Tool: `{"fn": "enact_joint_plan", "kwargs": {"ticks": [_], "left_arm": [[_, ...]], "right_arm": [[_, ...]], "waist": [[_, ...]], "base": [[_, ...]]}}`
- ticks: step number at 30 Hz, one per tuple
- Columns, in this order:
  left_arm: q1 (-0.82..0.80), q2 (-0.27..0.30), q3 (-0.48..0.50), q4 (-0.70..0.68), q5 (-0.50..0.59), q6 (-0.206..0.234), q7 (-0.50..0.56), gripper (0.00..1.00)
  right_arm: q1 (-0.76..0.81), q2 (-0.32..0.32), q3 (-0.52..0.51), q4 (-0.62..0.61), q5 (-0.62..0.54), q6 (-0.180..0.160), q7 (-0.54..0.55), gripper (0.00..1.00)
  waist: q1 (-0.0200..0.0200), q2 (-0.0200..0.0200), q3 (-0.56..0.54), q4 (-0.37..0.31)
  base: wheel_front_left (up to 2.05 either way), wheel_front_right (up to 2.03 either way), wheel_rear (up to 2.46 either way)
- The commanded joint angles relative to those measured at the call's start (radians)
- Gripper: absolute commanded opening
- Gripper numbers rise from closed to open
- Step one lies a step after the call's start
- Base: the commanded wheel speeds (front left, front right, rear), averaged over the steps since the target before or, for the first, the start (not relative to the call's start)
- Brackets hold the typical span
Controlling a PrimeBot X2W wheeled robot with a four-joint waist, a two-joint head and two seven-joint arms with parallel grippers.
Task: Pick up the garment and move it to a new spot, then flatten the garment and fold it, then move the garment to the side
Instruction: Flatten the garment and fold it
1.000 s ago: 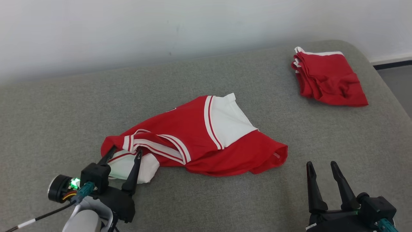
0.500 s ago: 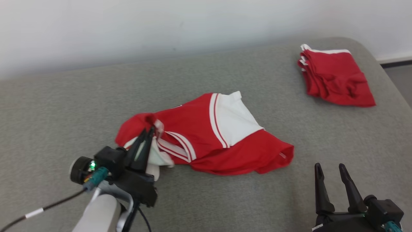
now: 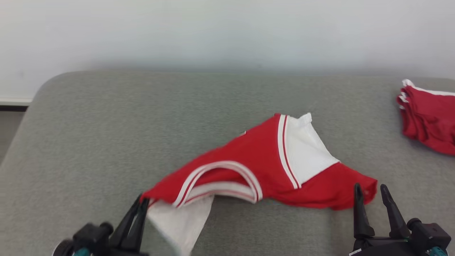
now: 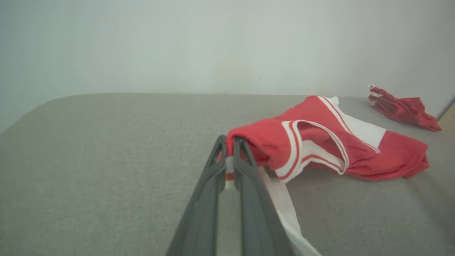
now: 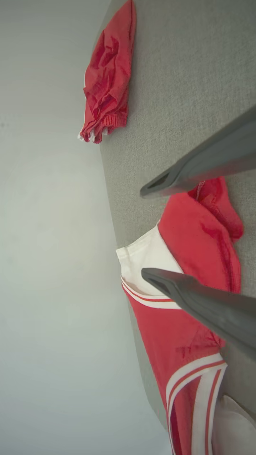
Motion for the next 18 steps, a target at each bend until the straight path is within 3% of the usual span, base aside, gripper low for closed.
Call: {"fn": "enact_joint_plan", "kwargs": {"ticks": [1,7,8,9,18], "left_arm": [[0.031,0.020,0.006,-0.005,0.008,0.009,0.005,0.00],[0.123,0.032,0.029,0.045,-0.024,0.033,-0.008,0.00],[0.123,0.032,0.033,0.062,-0.021,0.034,-0.023,0.37],[0.124,0.023,0.035,0.083,-0.029,0.036,-0.029,1.00],[0.082,0.027,0.107,0.107,-0.008,0.060,-0.111,1.00]], "right_arm": [[-0.003,0.000,0.002,0.002,0.004,-0.003,-0.004,1.00],[-0.006,0.000,0.008,0.010,-0.007,-0.003,-0.004,1.00],[-0.005,0.000,0.008,0.013,-0.009,-0.003,-0.004,1.00],[-0.004,0.000,0.007,0.013,-0.011,-0.003,-0.004,1.00],[0.015,0.000,-0.006,0.008,-0.011,-0.003,-0.002,1.00]], "waist": [[0.0001,-0.0001,-0.015,0.054],[0.0001,-0.0001,-0.016,0.051],[0.0001,-0.0001,-0.018,0.047],[0.0001,-0.0001,-0.020,0.043],[0.0001,-0.0001,-0.041,0.006]], "base": [[0.00,0.00,0.00],[0.00,0.00,0.00],[0.00,0.00,0.00],[0.00,0.00,0.00],[0.00,0.00,0.00]]}}
